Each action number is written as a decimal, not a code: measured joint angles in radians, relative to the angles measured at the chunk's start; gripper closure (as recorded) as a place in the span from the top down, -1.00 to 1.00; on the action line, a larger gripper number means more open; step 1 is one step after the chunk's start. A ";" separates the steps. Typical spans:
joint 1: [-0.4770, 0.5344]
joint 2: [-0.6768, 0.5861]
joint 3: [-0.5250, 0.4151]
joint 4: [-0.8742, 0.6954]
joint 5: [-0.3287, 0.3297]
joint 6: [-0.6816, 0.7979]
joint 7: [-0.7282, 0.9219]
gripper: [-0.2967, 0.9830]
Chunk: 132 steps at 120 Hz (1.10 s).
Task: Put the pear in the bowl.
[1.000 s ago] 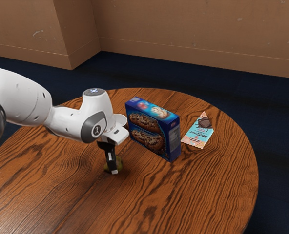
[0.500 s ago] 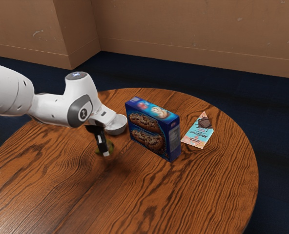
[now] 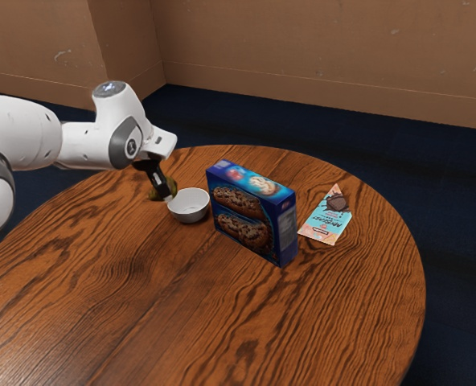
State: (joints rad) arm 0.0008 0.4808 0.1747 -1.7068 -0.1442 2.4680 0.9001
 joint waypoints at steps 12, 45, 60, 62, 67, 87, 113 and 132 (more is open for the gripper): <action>-0.001 0.027 -0.012 0.033 -0.010 0.002 -0.005 0.05; -0.002 0.089 -0.042 0.100 -0.034 0.003 -0.014 0.05; -0.001 0.108 -0.048 0.121 -0.038 0.003 -0.016 0.06; -0.001 0.108 -0.048 0.122 -0.039 0.003 -0.017 0.06; -0.001 0.110 -0.049 0.123 -0.045 0.002 -0.017 0.11; -0.001 0.117 -0.052 0.119 -0.073 -0.001 -0.016 0.32; 0.004 -0.209 -0.045 -0.151 -0.082 -0.011 -0.041 0.44; 0.050 -0.439 -0.014 -0.245 -0.083 -0.214 -0.154 0.47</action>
State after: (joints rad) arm 0.0507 0.0418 0.1604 -1.9515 -0.2269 2.2537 0.7460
